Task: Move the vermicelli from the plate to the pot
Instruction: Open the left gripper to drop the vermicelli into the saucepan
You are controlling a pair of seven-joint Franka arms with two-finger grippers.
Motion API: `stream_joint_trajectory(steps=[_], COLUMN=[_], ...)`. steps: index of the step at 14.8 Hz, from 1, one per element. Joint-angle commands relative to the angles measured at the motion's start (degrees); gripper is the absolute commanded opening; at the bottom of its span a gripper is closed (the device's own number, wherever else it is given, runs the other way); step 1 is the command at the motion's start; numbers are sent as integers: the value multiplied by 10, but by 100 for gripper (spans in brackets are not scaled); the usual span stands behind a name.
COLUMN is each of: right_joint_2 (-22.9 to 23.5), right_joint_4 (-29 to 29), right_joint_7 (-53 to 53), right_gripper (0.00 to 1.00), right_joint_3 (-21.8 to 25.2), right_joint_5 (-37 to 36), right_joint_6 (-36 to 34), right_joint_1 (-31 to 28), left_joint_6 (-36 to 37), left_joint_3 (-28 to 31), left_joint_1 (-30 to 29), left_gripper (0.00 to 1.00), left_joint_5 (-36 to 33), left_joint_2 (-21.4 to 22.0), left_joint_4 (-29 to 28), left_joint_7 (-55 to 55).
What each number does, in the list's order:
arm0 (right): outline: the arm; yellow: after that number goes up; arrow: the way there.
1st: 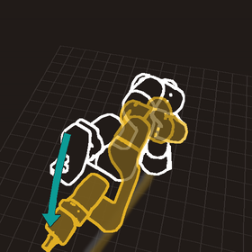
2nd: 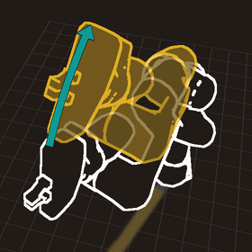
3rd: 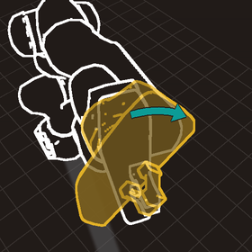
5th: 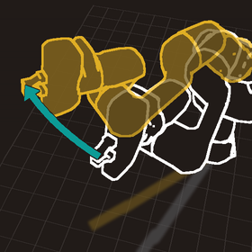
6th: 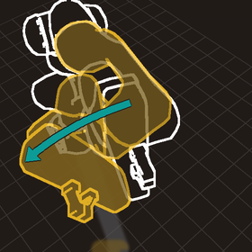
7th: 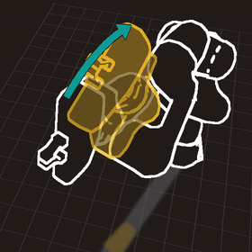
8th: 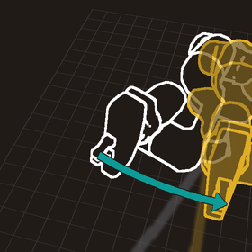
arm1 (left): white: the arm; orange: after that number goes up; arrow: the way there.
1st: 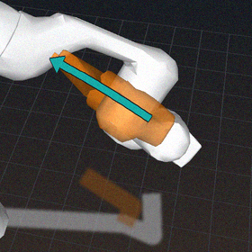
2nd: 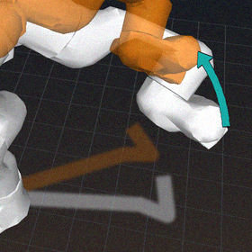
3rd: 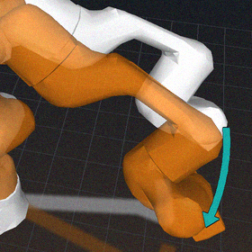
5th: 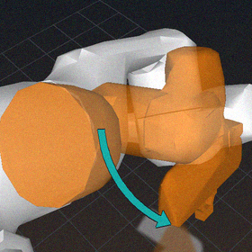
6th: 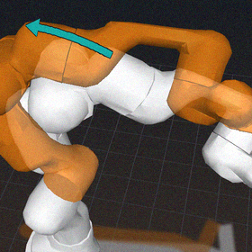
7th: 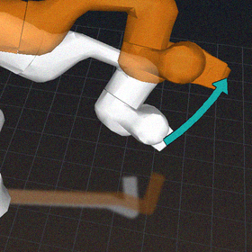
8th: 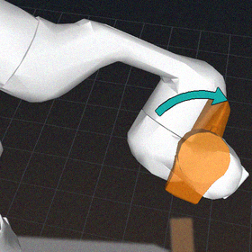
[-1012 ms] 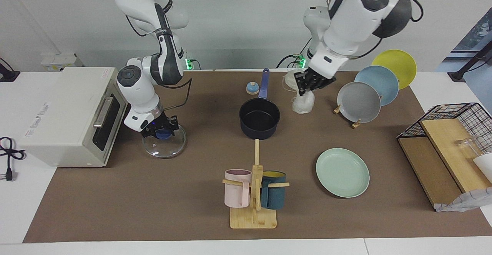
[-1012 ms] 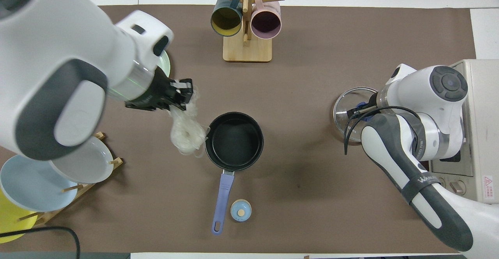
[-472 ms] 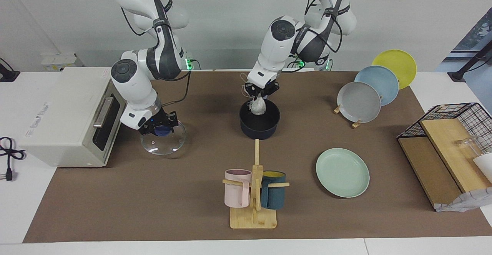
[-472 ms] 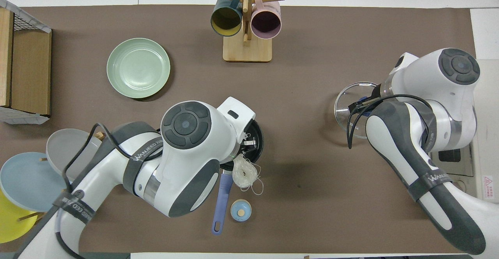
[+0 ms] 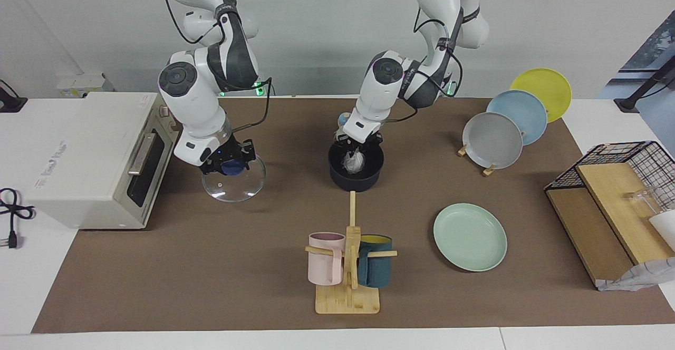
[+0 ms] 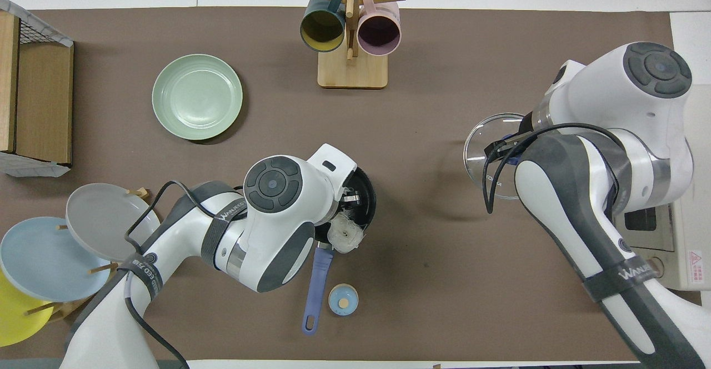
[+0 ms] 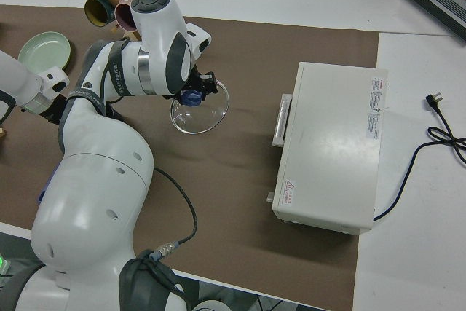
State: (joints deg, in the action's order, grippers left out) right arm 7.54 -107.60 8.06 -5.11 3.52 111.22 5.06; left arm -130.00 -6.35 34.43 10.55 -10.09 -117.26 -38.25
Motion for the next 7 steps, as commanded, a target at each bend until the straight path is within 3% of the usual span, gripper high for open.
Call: stream_joint_trajectory(steps=[1, 3, 7], right_joint_2=[-3, -3, -3], right_joint_4=[19, 20, 27], right_joint_7=[-38, -63, -115], right_gripper=[0, 0, 0], right_joint_3=[-10, -10, -10], right_joint_5=[13, 12, 12], right_joint_6=[-25, -24, -23], right_joint_1=[16, 42, 65], left_joint_6=[-9, -2, 96], left_joint_3=[3, 5, 8], left_joint_1=[-9, -9, -52], left_gripper=[0, 99, 100], left_joint_5=[11, 8, 6], left_joint_2=[-2, -2, 2], left_joint_4=[-2, 2, 71], left_joint_7=[29, 35, 70])
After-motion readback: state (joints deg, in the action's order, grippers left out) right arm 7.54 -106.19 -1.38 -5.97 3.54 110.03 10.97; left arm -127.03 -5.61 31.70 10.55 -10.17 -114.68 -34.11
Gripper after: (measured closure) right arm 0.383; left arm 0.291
